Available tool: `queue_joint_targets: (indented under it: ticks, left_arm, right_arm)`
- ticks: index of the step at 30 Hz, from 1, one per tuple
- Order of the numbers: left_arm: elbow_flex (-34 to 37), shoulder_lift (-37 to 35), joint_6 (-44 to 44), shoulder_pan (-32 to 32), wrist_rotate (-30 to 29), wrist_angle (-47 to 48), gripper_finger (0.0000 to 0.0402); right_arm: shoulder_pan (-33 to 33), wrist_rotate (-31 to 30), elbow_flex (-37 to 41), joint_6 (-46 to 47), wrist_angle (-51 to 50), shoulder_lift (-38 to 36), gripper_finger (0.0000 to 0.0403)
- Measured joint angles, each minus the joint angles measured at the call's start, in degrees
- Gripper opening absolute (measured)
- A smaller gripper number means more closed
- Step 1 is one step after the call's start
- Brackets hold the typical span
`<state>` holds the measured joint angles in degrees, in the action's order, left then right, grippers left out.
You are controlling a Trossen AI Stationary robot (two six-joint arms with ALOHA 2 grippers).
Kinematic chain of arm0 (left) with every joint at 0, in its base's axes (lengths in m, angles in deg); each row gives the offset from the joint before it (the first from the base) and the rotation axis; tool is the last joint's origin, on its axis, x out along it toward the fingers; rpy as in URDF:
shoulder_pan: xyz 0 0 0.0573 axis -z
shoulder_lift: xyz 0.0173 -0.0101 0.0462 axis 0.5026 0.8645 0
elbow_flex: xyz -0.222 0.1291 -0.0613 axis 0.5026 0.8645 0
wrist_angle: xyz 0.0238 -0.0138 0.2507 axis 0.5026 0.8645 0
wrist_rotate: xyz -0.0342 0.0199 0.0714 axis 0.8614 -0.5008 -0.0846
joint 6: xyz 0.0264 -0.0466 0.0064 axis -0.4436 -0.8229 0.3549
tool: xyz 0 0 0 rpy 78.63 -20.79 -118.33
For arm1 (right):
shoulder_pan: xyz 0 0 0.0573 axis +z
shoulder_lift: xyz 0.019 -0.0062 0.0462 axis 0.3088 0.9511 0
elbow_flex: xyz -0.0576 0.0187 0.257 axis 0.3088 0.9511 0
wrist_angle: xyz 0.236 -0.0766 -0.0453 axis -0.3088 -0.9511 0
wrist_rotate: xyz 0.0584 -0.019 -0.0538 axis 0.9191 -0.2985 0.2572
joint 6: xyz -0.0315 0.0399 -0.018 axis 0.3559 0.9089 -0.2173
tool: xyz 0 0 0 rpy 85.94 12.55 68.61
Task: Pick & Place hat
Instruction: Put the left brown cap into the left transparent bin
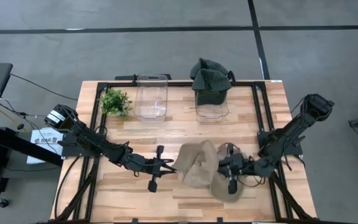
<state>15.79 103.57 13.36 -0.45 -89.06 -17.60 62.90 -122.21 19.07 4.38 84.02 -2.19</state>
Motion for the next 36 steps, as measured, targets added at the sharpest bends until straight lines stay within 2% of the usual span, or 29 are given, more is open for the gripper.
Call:
queue_joint_targets:
  ticks: [4, 9, 15, 18, 21, 25, 28, 31, 33, 36]
  left_arm:
    - [0.0, 0.0, -0.1, -0.2, -1.1, 2.0, 0.001]
    - [0.0, 0.0, -0.2, -0.5, -1.5, 2.1, 0.001]
    - [0.0, 0.0, -0.2, -0.5, -1.5, 2.4, 0.001]
    - [0.0, 0.0, -0.2, -0.5, -1.5, 2.9, 0.0011]
    - [0.0, 0.0, -0.2, -0.5, -1.5, 4.6, 0.0011]
    - [0.0, 0.0, -0.2, -0.5, -1.5, 5.0, 0.0011]
    - [0.0, 0.0, -0.2, -0.5, -1.4, 5.2, 0.0011]
    - [0.0, 0.0, -0.2, -0.5, 0.4, 5.1, 0.0011]
    - [0.0, 0.0, -0.5, -0.4, 0.6, 5.0, 0.0011]
    - [0.0, 0.0, -0.6, -0.4, 0.7, 4.9, 0.0011]
  right_arm:
    - [1.6, 0.5, 0.0, 8.1, -3.5, 2.3, 0.0]
    - [-0.5, 0.9, 0.0, 11.2, -6.8, 2.7, 0.0]
    - [-6.6, 7.1, -0.1, 26.1, -23.9, 2.7, 0.0]
    - [-6.0, 6.7, -0.1, 32.5, -29.7, 2.7, 0.0]
    - [-3.3, 6.0, -0.3, 34.6, -29.5, 2.7, 0.0]
    - [2.2, -1.7, -4.4, 31.4, -29.5, 2.7, 0.0]
    - [5.0, -10.4, -9.7, 21.9, -30.7, 2.6, 0.0]
    - [4.1, -18.3, -14.5, 11.7, -32.1, 2.4, 0.0]
    - [1.3, -17.5, -16.1, 7.7, -32.4, 2.4, 0.0]
    - [-5.4, -5.9, -16.3, 8.1, -32.6, 3.3, 0.0]
